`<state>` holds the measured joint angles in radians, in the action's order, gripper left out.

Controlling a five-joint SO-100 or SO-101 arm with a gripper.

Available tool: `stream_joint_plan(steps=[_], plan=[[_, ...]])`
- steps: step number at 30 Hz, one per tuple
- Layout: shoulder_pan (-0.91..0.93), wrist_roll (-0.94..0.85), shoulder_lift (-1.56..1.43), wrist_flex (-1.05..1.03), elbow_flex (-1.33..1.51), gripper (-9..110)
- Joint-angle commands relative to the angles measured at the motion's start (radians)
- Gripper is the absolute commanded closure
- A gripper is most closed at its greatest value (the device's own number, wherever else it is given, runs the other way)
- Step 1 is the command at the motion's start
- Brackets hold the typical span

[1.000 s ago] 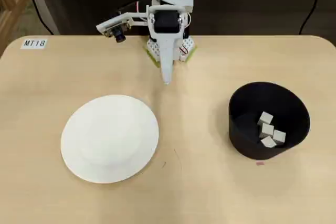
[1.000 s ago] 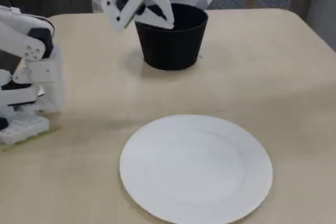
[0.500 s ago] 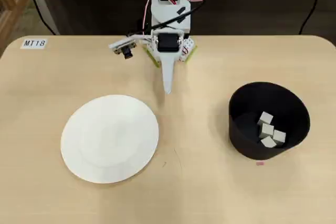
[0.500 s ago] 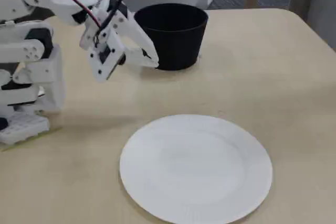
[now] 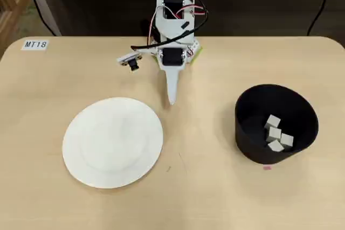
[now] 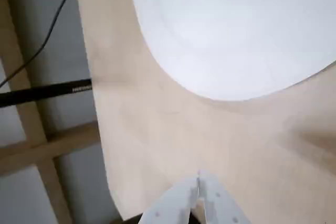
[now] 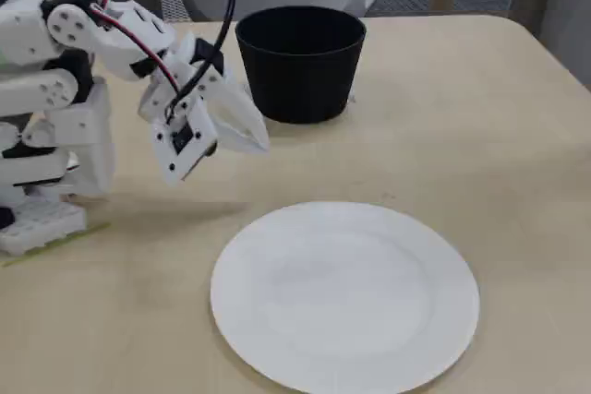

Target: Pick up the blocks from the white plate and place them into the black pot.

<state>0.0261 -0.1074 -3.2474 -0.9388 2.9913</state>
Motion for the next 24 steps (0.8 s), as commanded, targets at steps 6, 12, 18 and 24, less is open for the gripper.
stream_joint_plan(steps=[6, 12, 18, 24], plan=[[-0.006, -0.002, -0.006, -0.003, 0.023, 104], [-0.006, -0.003, -0.006, -0.005, 0.023, 102], [-0.006, 0.009, -0.006, 0.034, 0.034, 104], [-0.006, 0.009, -0.006, 0.034, 0.034, 104]])
